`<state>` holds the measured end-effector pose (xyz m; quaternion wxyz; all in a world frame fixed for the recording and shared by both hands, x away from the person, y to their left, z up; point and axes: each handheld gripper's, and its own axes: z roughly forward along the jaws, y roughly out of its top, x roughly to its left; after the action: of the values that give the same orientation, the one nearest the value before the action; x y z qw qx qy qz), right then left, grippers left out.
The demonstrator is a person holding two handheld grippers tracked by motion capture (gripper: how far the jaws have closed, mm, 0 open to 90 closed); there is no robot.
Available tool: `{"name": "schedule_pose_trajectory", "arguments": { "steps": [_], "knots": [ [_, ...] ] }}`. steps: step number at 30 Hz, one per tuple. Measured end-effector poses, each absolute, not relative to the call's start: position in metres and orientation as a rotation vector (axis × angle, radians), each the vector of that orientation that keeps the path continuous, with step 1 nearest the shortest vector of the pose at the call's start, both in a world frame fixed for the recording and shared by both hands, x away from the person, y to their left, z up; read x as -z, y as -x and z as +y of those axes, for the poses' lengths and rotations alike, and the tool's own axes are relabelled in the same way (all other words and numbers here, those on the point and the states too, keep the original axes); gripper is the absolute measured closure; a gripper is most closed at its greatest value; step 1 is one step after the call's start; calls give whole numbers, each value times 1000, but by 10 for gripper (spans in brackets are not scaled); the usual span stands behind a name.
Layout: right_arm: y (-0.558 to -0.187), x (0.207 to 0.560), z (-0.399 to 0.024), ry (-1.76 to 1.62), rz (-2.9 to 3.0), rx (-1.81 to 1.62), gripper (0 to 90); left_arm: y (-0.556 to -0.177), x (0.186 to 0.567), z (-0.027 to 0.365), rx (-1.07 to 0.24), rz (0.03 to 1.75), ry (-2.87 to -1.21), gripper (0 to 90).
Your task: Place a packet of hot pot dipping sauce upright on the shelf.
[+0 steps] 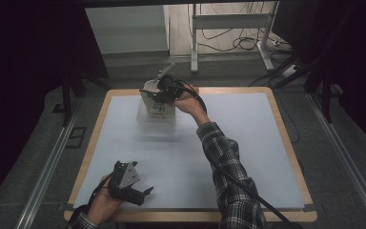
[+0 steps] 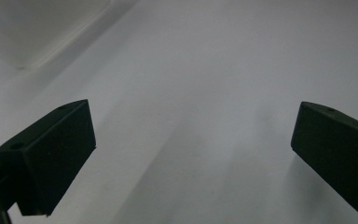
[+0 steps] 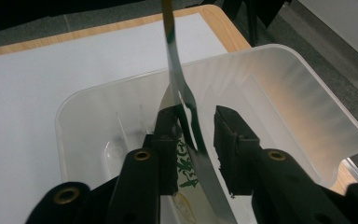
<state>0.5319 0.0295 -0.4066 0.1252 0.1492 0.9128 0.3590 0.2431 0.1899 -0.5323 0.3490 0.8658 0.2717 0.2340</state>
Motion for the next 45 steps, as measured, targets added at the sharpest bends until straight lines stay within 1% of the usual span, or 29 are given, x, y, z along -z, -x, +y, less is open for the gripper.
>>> {"name": "schedule_pose_trajectory", "arguments": {
  "steps": [7,27,36,39,45],
  "knots": [
    [-530,407,21,-466,2651,-1062,599,-243,532,190,-608,704,-2245,0],
    [-517,405,5,-485,2643,-1099,391,-243,533,190,-606,707,-2246,0],
    [-514,404,-4,-531,2636,-1133,335,-243,533,189,-604,704,-2249,0],
    [-513,403,-9,-551,2640,-1140,334,-243,533,189,-604,702,-2251,0],
    [-510,402,-17,-568,2621,-1158,306,-243,533,189,-604,695,-2249,0]
  ]
}}
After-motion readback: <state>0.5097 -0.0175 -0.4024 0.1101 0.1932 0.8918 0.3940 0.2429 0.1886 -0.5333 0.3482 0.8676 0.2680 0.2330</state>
